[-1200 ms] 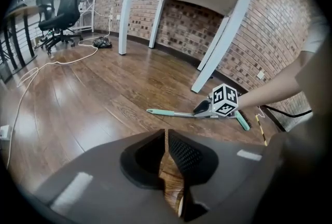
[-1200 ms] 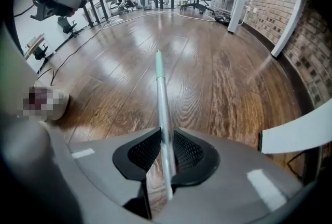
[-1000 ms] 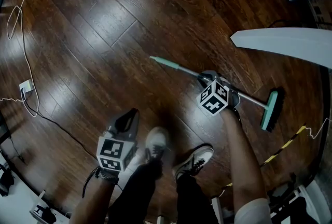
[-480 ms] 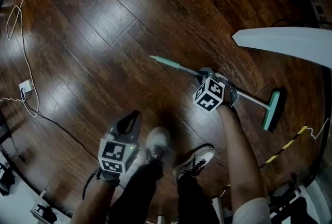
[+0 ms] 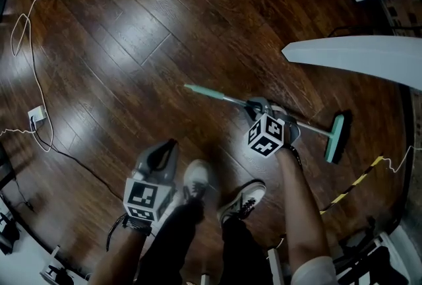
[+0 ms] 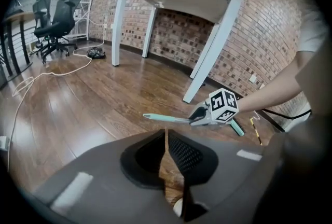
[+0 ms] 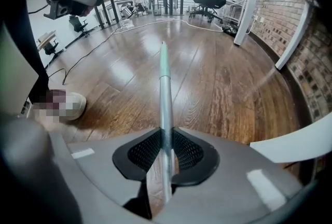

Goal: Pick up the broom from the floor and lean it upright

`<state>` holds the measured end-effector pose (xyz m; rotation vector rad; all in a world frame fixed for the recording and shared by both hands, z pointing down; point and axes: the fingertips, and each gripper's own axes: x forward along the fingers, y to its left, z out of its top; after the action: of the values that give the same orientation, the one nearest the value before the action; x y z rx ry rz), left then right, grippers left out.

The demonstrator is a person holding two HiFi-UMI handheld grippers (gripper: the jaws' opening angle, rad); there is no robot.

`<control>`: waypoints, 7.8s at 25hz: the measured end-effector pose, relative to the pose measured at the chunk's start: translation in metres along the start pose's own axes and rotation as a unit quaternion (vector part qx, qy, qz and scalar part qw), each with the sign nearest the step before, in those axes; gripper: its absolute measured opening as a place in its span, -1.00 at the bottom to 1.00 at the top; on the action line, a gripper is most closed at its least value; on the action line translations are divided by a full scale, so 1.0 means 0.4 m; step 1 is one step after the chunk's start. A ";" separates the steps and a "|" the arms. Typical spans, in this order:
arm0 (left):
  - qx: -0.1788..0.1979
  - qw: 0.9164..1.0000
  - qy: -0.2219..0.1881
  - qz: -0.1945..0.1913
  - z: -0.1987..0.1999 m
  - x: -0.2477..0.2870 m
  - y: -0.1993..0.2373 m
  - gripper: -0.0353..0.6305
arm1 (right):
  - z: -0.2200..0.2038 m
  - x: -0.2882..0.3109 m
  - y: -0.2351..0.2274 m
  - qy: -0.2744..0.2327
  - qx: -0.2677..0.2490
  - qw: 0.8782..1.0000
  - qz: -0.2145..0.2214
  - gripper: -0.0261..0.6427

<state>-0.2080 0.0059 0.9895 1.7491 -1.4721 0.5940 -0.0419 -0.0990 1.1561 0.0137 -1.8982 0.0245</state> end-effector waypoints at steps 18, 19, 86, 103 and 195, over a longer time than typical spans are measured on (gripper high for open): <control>0.244 0.947 -0.148 -0.147 0.555 -0.269 -0.363 -0.83 | -0.012 -0.637 -0.138 -0.061 0.085 0.980 -0.167 -0.66; 0.214 0.955 -0.147 -0.141 0.572 -0.280 -0.373 -0.83 | -0.021 -0.674 -0.145 -0.068 0.096 0.977 -0.179 -0.66; 0.117 0.984 -0.115 -0.076 0.881 -0.169 -0.751 -0.83 | -0.195 -1.237 -0.725 -0.224 0.358 0.825 -0.374 -0.57; 0.192 0.962 -0.176 -0.084 1.147 -0.432 -0.812 -0.88 | -0.166 -1.702 -0.459 -0.268 0.386 0.794 -0.385 -0.89; 0.278 0.889 -0.310 -0.193 0.595 -1.798 -1.106 -0.88 | 0.056 -2.505 1.076 -0.403 0.440 0.656 -0.462 -0.89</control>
<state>0.0277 0.2798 0.1901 2.7954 -1.3481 0.2529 0.2499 0.3280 0.1958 1.9408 -2.3071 0.2840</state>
